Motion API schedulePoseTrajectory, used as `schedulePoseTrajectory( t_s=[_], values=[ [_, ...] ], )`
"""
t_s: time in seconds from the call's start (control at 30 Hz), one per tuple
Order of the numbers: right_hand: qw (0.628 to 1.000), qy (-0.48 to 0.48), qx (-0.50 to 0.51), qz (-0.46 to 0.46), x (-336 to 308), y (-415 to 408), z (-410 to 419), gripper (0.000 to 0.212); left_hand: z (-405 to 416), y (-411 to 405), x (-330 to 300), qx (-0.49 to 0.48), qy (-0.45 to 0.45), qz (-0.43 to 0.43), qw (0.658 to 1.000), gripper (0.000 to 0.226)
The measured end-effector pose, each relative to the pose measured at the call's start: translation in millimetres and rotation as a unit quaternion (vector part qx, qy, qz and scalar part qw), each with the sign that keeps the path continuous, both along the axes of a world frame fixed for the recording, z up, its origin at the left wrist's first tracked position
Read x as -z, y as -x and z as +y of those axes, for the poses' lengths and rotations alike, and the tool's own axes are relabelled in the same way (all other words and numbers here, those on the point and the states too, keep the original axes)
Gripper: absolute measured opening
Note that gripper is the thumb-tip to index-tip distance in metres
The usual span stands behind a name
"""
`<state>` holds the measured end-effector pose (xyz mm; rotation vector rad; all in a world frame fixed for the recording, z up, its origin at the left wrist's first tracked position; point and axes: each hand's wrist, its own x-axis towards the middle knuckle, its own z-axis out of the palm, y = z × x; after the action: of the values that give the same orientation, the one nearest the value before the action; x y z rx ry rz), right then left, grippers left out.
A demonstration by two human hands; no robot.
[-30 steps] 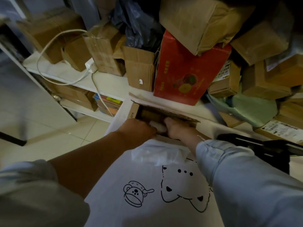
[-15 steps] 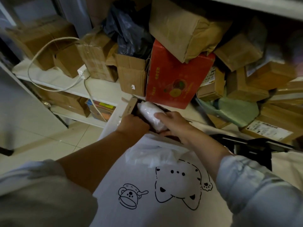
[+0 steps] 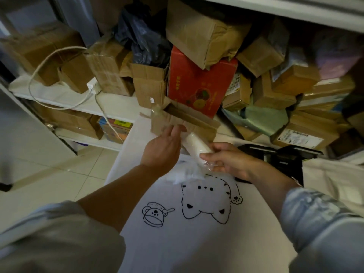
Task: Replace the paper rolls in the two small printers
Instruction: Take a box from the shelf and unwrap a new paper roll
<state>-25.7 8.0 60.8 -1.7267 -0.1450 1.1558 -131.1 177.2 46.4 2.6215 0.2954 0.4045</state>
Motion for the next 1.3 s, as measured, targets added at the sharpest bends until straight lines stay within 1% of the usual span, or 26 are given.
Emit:
schedulePoseTrajectory(
  t_s=[0.03,0.1,0.13,0.17,0.2,0.27,0.33,0.4,0.47,0.53,0.63,0.73,0.87,0.93,0.97,1.03,1.1,1.17,1.2,1.27,1.3],
  values=[
    [1.0,0.019,-0.015,-0.015,0.8,3.6,-3.1,0.04,-3.5,1.6,1.3,0.017,0.02,0.02,0.999,0.026],
    [0.997,0.059,-0.023,-0.05,3.5,11.6,-7.6,0.034,-6.8,4.0,4.7,0.017,0.079,0.06,0.995,0.025],
    [0.993,0.087,-0.026,-0.076,5.6,16.1,-10.2,0.031,-8.2,4.6,6.3,0.007,0.13,0.082,0.988,0.025],
    [0.988,0.111,-0.029,-0.1,8.3,20.2,-13.0,0.029,-10.4,5.1,7.0,-0.003,0.199,0.108,0.974,0.025],
    [0.985,0.128,-0.026,-0.117,9.8,24.6,-15.4,0.029,-13.7,5.3,6.4,-0.016,0.282,0.134,0.95,0.026],
    [0.983,0.13,-0.01,-0.132,10.4,33.1,-17.7,0.032,-22.3,6.5,2.1,-0.045,0.432,0.18,0.882,0.039],
    [0.983,0.115,0.017,-0.144,7.1,39.9,-16.1,0.041,-30.8,7.9,-3.4,-0.055,0.52,0.2,0.828,0.049],
    [0.981,0.108,0.032,-0.16,0.9,46.1,-13.0,0.049,-35.0,8.7,-8.7,-0.059,0.572,0.189,0.796,0.047],
    [0.979,0.104,0.033,-0.17,-2.5,49.5,-11.8,0.054,-34.6,8.1,-12.9,-0.064,0.598,0.179,0.779,0.041],
    [0.983,0.097,0.031,-0.155,-9.0,52.7,-16.1,0.054,-30.9,9.4,-18.7,-0.059,0.612,0.191,0.766,0.041],
    [0.992,0.074,0.031,-0.098,-19.3,52.0,-28.0,0.046,-21.2,13.9,-28.0,0.009,0.623,0.215,0.752,0.044],
    [0.992,0.062,0.028,-0.103,-31.2,49.1,-34.9,0.033,-17.8,15.2,-38.0,0.048,0.624,0.23,0.745,0.041],
    [0.984,0.07,0.014,-0.163,-40.5,50.5,-30.2,0.021,-22.4,11.3,-44.6,0.027,0.601,0.24,0.762,0.035],
    [0.986,0.054,0.014,-0.157,-41.2,50.0,-30.2,0.016,-21.1,9.2,-45.0,0.014,0.593,0.247,0.766,0.028],
    [0.988,0.048,0.017,-0.144,-42.1,49.8,-31.8,0.015,-20.2,8.3,-44.9,0.013,0.596,0.251,0.763,0.027],
    [0.993,0.039,0.029,-0.111,-43.4,49.0,-36.0,0.02,-19.5,6.8,-45.7,0.018,0.616,0.248,0.747,0.026],
    [0.995,0.03,0.049,-0.077,-42.2,49.1,-40.2,0.032,-20.6,6.3,-45.3,0.021,0.638,0.241,0.731,0.024],
    [0.996,0.034,0.062,-0.059,-39.5,50.9,-42.4,0.036,-24.3,8.3,-43.3,0.019,0.643,0.239,0.728,0.022],
    [0.995,0.044,0.052,-0.068,-37.8,51.9,-42.5,0.032,-26.8,9.1,-41.5,0.018,0.637,0.239,0.733,0.022],
    [0.991,0.068,0.025,-0.116,-33.6,53.4,-42.1,0.018,-32.5,10.2,-36.9,0.007,0.618,0.241,0.748,0.025],
    [0.987,0.073,0.03,-0.138,-30.6,53.2,-41.5,0.012,-35.8,9.6,-35.0,0.002,0.613,0.24,0.752,0.025]
  ],
)
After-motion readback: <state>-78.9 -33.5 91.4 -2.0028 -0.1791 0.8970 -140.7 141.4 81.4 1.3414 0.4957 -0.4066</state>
